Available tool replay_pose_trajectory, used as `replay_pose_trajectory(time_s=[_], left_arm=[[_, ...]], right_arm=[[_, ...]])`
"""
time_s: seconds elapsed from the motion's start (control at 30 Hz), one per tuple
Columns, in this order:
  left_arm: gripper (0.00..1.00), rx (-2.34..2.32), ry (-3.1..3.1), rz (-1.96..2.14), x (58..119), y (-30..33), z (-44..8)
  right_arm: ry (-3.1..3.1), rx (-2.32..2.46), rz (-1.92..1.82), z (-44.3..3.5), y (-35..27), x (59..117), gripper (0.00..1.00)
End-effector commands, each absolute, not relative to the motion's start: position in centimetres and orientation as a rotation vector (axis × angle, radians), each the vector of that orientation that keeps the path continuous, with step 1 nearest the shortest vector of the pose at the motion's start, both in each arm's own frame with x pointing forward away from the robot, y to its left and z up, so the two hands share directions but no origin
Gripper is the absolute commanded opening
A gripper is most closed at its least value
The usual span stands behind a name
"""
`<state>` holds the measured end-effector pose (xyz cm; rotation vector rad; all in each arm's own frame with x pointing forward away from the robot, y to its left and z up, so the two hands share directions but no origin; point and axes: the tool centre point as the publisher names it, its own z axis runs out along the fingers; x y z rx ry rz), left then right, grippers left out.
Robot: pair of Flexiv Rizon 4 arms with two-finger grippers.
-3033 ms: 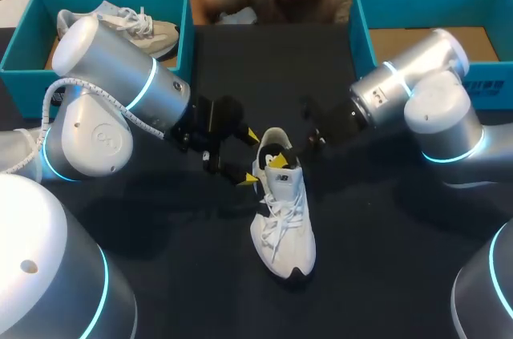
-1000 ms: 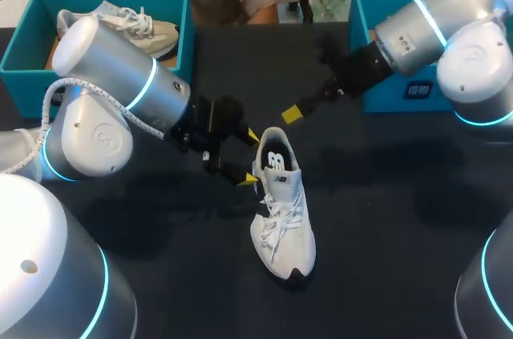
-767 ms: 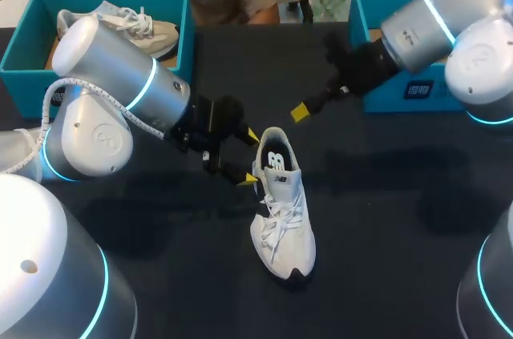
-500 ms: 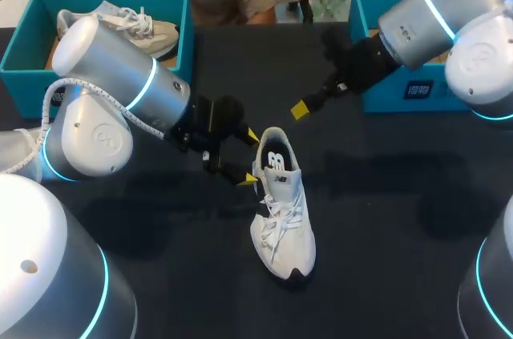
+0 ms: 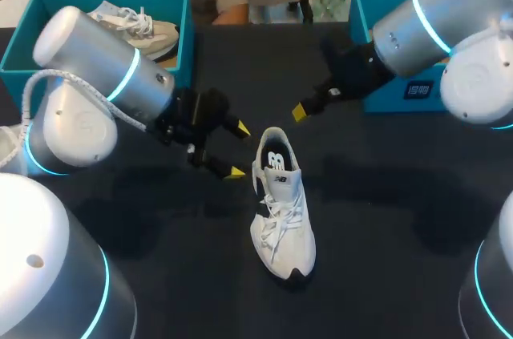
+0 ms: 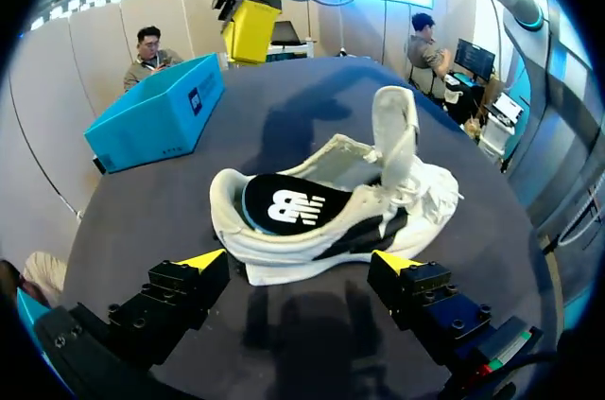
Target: Take the shoe out of the shoebox, open the shoe tongue, remove and reinsert the insole, then place the shoe into the shoebox
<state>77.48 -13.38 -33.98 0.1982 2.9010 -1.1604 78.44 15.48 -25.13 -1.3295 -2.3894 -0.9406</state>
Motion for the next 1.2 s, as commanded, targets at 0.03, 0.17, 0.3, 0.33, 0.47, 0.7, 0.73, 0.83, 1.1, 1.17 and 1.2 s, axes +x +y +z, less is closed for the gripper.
replay_pose_trajectory(time_s=[0.03, 0.17, 0.3, 0.33, 0.47, 0.7, 0.73, 0.83, 1.1, 1.17, 1.2], left_arm=[[1.0, 0.224, 2.89, -1.177, 77.2, -10.5, -32.3], [1.0, 0.277, 2.875, -1.195, 77.6, -8.9, -31.2], [1.0, 0.279, 2.857, -1.194, 78.3, -7.9, -30.3], [1.0, 0.283, 2.856, -1.201, 78.5, -7.6, -30.0], [1.0, 0.304, 2.835, -1.186, 79.1, -6.9, -29.3], [1.0, 0.339, 2.799, -1.197, 80.0, -5.6, -27.6], [1.0, 0.343, 2.793, -1.192, 80.1, -5.5, -27.4], [1.0, 0.331, 2.776, -1.166, 80.6, -5.2, -27.0], [1.0, 0.317, 2.742, -1.14, 81.3, -4.6, -26.0], [1.0, 0.309, 2.742, -1.141, 81.5, -4.6, -25.9], [1.0, 0.309, 2.742, -1.141, 81.5, -4.6, -25.9]], right_arm=[[-2.459, -1.474, -0.877, -25.3, 16.6, 77.9, 0.0], [-2.445, -1.547, -0.89, -25.9, 17.2, 77.9, 0.0], [-2.444, -1.609, -0.836, -26.5, 17.9, 77.7, 0.0], [-2.443, -1.625, -0.82, -26.7, 18.1, 77.7, 0.0], [-2.443, -1.7, -0.761, -27.3, 18.6, 77.3, 0.0], [-2.408, -1.827, -0.724, -28.8, 19.0, 76.6, 0.0], [-2.402, -1.845, -0.716, -29.1, 19.1, 76.5, 0.0], [-2.392, -1.896, -0.681, -29.8, 19.2, 76.2, 0.0], [-2.425, -1.969, -0.608, -30.9, 19.1, 75.8, 0.0], [-2.424, -1.985, -0.592, -31.1, 19.1, 75.6, 0.0], [-2.425, -1.998, -0.576, -31.2, 19.1, 75.5, 0.0]])
